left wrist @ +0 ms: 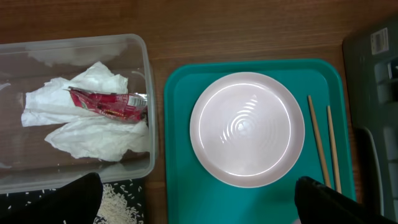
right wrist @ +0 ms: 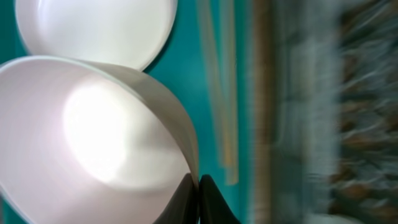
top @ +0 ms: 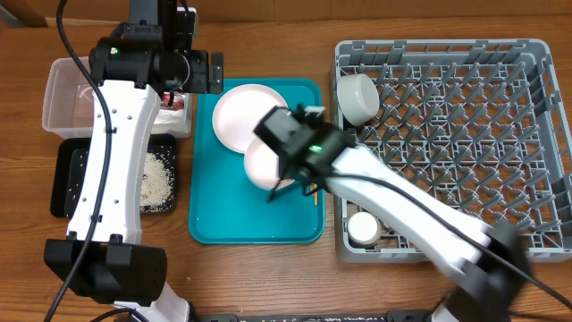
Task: Sort waste into correct bins and load items into the dishwasher
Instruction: 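Carry the pink bowl right and set it in the rack, then return right gripper to the tray and grasp the white plate edge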
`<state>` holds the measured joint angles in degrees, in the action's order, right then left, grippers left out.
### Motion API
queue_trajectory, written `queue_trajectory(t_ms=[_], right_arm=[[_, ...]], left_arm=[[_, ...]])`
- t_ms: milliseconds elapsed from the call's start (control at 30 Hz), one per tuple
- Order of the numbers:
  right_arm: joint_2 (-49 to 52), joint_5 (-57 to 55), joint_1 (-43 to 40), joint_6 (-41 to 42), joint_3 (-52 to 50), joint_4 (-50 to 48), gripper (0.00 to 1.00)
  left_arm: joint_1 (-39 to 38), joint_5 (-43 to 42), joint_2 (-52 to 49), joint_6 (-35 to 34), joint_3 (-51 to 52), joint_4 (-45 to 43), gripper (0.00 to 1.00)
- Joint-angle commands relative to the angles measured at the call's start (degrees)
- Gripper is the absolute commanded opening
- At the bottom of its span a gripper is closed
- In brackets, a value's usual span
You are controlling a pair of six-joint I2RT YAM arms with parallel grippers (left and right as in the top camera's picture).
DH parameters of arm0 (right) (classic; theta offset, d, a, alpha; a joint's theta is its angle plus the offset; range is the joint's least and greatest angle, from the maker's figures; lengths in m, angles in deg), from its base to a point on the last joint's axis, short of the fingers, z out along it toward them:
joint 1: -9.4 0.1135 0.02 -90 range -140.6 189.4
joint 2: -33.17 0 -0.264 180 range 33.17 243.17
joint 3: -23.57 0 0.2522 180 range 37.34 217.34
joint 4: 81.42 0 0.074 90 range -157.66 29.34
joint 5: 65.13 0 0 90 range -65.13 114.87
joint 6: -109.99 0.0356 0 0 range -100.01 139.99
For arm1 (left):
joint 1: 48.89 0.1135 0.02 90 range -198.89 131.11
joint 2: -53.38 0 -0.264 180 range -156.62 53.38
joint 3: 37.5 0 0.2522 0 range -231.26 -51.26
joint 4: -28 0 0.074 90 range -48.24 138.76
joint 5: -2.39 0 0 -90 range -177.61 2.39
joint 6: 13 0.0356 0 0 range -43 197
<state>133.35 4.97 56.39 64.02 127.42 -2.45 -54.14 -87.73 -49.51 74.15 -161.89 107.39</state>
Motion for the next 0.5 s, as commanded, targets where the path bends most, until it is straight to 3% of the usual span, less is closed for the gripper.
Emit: queue_trajectory(t_ms=[0,100,200,333,467], right_arm=[[-9.2,-26.9,0.1,3.0,1.7,7.0,0.04],[-10.6,-38.6,-0.6,5.7,1.6,16.5,0.04],[-10.4,-45.7,-2.1,5.7,-2.1,19.3,0.04],[-10.4,-56.2,-3.3,5.4,-11.4,13.6,0.04],[-9.7,-59.1,-4.9,-4.5,-21.0,0.4,0.04]], left_arm=[[0.0,0.7,0.4,-0.3,-1.3,0.0,1.0],[0.0,0.7,0.4,-0.3,-1.3,0.0,1.0],[0.0,0.7,0.4,-0.3,-1.3,0.0,1.0],[0.0,0.7,0.4,-0.3,-1.3,0.0,1.0],[0.0,0.7,0.4,-0.4,-1.3,0.0,1.0]])
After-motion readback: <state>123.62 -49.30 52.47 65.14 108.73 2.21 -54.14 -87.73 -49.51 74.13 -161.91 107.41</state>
